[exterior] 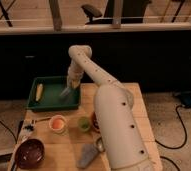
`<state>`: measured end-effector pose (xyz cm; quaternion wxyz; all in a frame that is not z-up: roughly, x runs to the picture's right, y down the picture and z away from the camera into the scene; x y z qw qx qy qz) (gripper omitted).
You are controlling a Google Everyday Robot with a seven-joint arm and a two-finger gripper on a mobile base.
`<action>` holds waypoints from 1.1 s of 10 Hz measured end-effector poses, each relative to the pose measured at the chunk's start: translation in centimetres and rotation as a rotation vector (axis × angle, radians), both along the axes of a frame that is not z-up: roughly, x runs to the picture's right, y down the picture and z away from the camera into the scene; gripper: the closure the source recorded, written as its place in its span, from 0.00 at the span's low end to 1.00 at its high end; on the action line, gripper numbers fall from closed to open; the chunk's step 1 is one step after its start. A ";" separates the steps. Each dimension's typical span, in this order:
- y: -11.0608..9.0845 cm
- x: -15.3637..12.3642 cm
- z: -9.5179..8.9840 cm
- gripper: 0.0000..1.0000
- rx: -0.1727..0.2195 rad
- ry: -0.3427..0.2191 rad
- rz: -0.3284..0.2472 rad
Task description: Place sponge in tray
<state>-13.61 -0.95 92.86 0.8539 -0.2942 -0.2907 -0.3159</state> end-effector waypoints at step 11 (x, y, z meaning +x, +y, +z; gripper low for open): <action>-0.5 -0.1 -0.3 0.20 0.013 -0.011 -0.006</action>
